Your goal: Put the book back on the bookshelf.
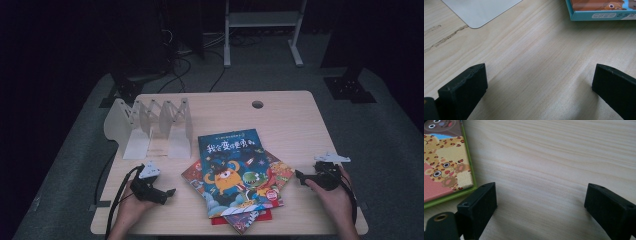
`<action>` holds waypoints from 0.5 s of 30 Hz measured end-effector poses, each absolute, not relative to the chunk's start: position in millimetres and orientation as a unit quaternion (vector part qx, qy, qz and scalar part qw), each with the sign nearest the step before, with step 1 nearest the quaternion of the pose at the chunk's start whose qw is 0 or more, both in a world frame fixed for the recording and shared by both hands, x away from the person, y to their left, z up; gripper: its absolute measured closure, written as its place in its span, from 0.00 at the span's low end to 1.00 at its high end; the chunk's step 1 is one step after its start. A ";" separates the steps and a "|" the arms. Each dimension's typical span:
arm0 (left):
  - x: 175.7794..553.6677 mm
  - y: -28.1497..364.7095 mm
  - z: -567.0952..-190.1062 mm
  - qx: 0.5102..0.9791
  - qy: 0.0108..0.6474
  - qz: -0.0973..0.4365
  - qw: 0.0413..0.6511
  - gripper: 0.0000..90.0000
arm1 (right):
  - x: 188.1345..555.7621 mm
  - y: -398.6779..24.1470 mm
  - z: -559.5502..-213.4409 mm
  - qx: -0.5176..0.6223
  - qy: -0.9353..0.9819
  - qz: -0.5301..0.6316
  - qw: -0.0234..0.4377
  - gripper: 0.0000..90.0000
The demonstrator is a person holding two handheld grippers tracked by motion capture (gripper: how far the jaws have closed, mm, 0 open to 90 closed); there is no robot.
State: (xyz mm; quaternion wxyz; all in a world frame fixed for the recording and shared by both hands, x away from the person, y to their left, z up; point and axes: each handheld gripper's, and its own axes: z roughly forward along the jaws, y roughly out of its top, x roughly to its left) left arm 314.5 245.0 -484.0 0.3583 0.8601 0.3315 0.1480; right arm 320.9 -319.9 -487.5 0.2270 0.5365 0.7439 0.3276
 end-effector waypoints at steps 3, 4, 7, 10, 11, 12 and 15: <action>314.5 245.0 -484.0 0.860 0.331 0.148 0.358 0.00 | 320.9 -319.8 -487.4 0.536 0.744 0.328 0.227 0.11; 314.4 245.0 -484.0 0.860 0.331 0.148 0.358 0.00 | 320.9 -319.9 -487.5 0.536 0.744 0.328 0.227 0.11; 314.5 245.0 -484.0 0.860 0.332 0.148 0.359 0.00 | 320.9 -319.8 -487.5 0.536 0.744 0.328 0.227 0.11; 314.2 245.0 -484.0 0.860 0.332 0.148 0.358 0.00 | 320.7 -319.6 -487.4 0.537 0.743 0.327 0.227 0.11; 314.3 245.1 -484.0 0.860 0.331 0.148 0.358 0.00 | 320.3 -319.4 -487.3 0.538 0.743 0.327 0.227 0.12; 314.3 245.1 -484.0 0.860 0.331 0.148 0.358 0.00 | 319.6 -319.1 -487.2 0.537 0.743 0.329 0.228 0.14; 314.4 245.1 -484.0 0.860 0.331 0.148 0.358 0.00 | 319.7 -318.2 -486.9 0.535 0.743 0.331 0.229 0.17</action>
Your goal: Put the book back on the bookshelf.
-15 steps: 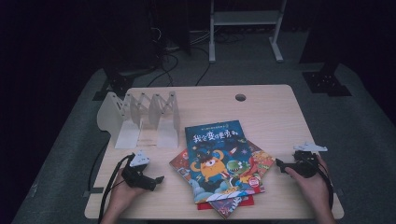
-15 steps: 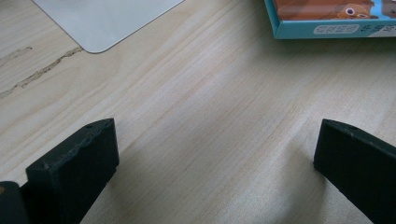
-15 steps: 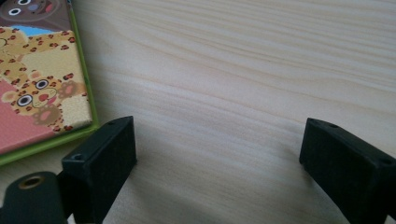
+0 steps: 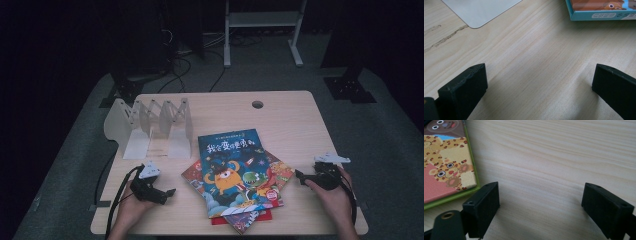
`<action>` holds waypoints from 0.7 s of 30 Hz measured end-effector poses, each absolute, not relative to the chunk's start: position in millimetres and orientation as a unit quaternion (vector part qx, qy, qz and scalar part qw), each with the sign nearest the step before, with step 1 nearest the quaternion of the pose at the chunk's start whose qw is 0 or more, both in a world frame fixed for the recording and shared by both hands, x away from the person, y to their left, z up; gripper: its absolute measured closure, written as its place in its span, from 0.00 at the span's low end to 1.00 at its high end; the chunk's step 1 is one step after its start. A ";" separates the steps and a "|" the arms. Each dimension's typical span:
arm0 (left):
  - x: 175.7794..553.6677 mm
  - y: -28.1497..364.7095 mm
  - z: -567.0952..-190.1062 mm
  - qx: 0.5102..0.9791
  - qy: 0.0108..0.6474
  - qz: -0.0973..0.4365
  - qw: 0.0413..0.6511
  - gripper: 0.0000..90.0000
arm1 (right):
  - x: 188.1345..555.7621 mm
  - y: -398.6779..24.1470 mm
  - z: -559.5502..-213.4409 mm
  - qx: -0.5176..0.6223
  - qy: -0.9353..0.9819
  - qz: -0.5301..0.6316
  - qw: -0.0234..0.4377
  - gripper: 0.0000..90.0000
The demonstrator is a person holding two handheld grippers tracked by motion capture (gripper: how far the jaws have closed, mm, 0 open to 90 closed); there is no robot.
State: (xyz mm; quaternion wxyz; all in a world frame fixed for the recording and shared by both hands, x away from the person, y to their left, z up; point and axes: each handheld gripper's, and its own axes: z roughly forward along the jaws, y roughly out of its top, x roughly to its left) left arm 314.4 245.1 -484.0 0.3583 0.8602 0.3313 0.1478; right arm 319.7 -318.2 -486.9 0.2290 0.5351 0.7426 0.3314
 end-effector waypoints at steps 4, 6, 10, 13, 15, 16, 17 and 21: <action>314.5 245.1 -484.0 0.860 0.331 0.148 0.358 0.00 | 320.4 -318.2 -486.4 0.527 0.744 0.339 0.232 0.28; 314.5 245.1 -484.0 0.860 0.331 0.148 0.358 0.00 | 319.8 -317.8 -485.7 0.526 0.745 0.340 0.231 0.32; 314.4 245.1 -484.0 0.860 0.331 0.148 0.358 0.00 | 318.9 -316.6 -484.4 0.523 0.747 0.338 0.232 0.35; 314.5 245.1 -484.0 0.860 0.331 0.148 0.358 0.00 | 318.0 -316.9 -480.9 0.523 0.746 0.340 0.232 0.35; 314.5 245.1 -484.0 0.860 0.331 0.148 0.358 0.00 | 318.0 -317.0 -479.0 0.524 0.746 0.343 0.228 0.36; 314.5 245.1 -484.0 0.860 0.331 0.148 0.358 0.00 | 318.0 -316.9 -478.1 0.524 0.746 0.345 0.225 0.36; 314.5 245.1 -484.0 0.860 0.331 0.148 0.358 0.00 | 318.3 -316.7 -477.5 0.522 0.746 0.347 0.224 0.36; 314.5 245.1 -484.0 0.860 0.331 0.148 0.358 0.00 | 318.7 -314.2 -473.2 0.519 0.748 0.350 0.221 0.35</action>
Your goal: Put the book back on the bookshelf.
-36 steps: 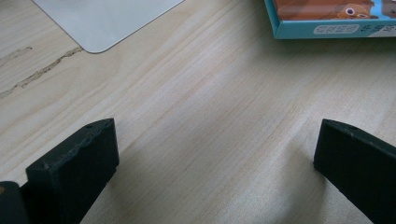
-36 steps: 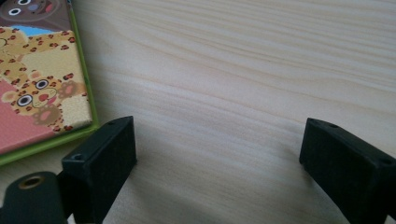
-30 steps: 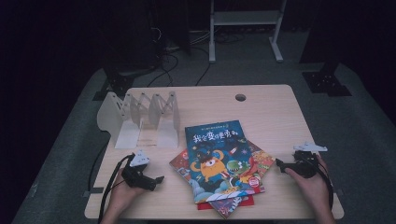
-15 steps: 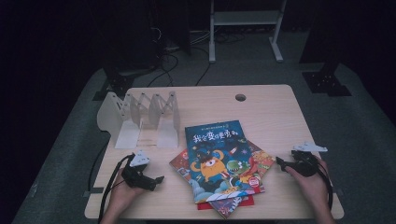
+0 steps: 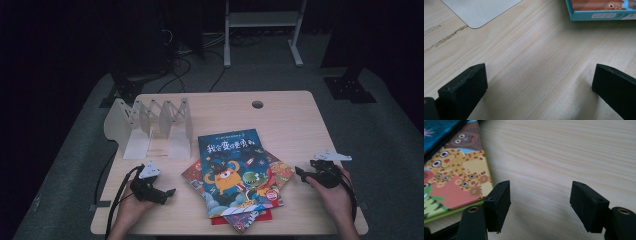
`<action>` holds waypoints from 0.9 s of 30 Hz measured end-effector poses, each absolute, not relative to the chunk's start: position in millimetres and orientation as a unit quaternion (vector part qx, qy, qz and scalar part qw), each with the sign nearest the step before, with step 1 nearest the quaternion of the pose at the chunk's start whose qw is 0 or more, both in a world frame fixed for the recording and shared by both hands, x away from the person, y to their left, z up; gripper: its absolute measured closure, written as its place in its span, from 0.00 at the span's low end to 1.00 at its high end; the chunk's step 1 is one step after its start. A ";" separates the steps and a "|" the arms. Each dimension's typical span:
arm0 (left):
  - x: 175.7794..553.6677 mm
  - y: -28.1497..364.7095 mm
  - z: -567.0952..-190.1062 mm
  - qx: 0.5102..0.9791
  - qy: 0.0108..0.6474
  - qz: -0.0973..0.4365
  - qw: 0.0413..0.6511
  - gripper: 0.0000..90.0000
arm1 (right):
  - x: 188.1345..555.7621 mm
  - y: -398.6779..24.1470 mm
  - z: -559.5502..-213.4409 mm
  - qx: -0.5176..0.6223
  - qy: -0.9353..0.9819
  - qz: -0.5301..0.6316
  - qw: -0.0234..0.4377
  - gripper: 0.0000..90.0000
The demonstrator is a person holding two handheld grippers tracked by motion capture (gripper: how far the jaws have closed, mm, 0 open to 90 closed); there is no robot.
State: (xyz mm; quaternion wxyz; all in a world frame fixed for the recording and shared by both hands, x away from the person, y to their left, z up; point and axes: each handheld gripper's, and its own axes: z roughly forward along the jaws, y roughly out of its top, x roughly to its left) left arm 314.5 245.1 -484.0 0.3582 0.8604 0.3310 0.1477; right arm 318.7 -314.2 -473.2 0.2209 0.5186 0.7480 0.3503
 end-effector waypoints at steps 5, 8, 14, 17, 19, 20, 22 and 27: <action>314.4 245.1 -484.0 0.860 0.331 0.148 0.358 0.00 | 321.5 -313.4 -466.9 0.518 0.747 0.357 0.214 0.35; 314.5 245.1 -484.0 0.860 0.331 0.148 0.358 0.00 | 323.7 -313.4 -464.5 0.518 0.747 0.360 0.211 0.35; 314.5 245.1 -484.0 0.860 0.331 0.148 0.358 0.00 | 326.7 -310.9 -460.0 0.515 0.747 0.366 0.204 0.35; 314.5 245.1 -484.0 0.860 0.331 0.148 0.358 0.00 | 329.0 -308.3 -457.4 0.512 0.750 0.369 0.199 0.34; 314.5 245.1 -484.0 0.860 0.331 0.148 0.358 0.00 | 330.8 -305.8 -455.2 0.510 0.751 0.371 0.196 0.34; 314.4 245.1 -484.0 0.860 0.331 0.148 0.358 0.00 | 331.9 -304.5 -453.9 0.509 0.751 0.372 0.195 0.34; 314.5 245.1 -484.0 0.860 0.331 0.148 0.358 0.00 | 334.2 -301.5 -451.1 0.506 0.752 0.376 0.194 0.34; 314.5 245.1 -484.0 0.860 0.331 0.148 0.358 0.00 | 339.8 -294.3 -445.8 0.501 0.756 0.377 0.189 0.33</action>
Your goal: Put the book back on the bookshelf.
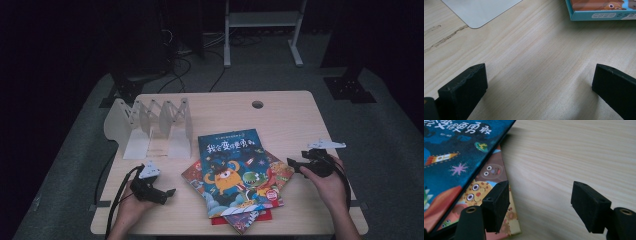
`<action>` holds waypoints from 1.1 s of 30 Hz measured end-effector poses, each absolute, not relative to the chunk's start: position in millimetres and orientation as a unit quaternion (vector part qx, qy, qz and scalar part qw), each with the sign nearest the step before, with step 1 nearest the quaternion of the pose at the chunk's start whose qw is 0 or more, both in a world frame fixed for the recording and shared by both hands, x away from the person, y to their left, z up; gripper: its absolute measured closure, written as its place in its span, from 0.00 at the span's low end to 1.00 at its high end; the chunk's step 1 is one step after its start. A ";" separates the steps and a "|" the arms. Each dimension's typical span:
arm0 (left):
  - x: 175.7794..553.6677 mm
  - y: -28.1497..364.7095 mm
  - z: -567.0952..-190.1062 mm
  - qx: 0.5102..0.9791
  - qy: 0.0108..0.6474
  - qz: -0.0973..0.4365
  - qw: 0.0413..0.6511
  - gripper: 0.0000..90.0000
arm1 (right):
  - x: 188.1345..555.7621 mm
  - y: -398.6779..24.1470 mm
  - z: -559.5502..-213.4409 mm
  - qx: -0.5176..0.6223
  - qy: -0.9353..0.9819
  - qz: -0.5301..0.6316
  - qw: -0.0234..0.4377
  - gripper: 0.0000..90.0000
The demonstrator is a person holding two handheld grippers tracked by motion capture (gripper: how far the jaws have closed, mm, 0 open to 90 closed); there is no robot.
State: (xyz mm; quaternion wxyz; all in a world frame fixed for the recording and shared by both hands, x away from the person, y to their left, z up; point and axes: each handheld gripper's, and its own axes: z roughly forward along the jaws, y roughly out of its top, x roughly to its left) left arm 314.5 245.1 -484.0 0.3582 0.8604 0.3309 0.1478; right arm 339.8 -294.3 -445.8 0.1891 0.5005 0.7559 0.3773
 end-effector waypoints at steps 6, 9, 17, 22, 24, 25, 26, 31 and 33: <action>314.5 245.1 -484.0 0.860 0.331 0.148 0.358 0.00 | 346.8 -285.9 -439.3 0.491 0.762 0.379 0.186 0.32; 314.5 245.1 -484.0 0.860 0.331 0.148 0.358 0.00 | 350.5 -282.1 -436.8 0.489 0.765 0.378 0.184 0.32; 314.5 245.1 -484.0 0.860 0.331 0.148 0.358 0.00 | 354.7 -275.8 -434.8 0.484 0.768 0.379 0.182 0.32; 314.5 245.1 -484.0 0.860 0.331 0.148 0.358 0.00 | 356.2 -272.7 -431.4 0.483 0.768 0.379 0.181 0.32; 314.5 245.1 -484.0 0.860 0.331 0.148 0.358 0.00 | 357.4 -271.0 -429.3 0.481 0.769 0.380 0.180 0.32; 314.5 245.1 -484.0 0.860 0.331 0.148 0.358 0.00 | 358.2 -270.2 -428.3 0.479 0.770 0.381 0.182 0.32; 314.5 245.1 -484.0 0.860 0.331 0.148 0.358 0.00 | 358.9 -269.1 -427.1 0.479 0.770 0.381 0.181 0.32; 314.5 245.1 -484.0 0.860 0.331 0.148 0.358 0.00 | 362.8 -264.8 -424.5 0.476 0.771 0.384 0.180 0.32; 314.5 245.1 -484.0 0.860 0.331 0.148 0.358 0.00 | 363.6 -263.8 -424.2 0.474 0.771 0.385 0.179 0.32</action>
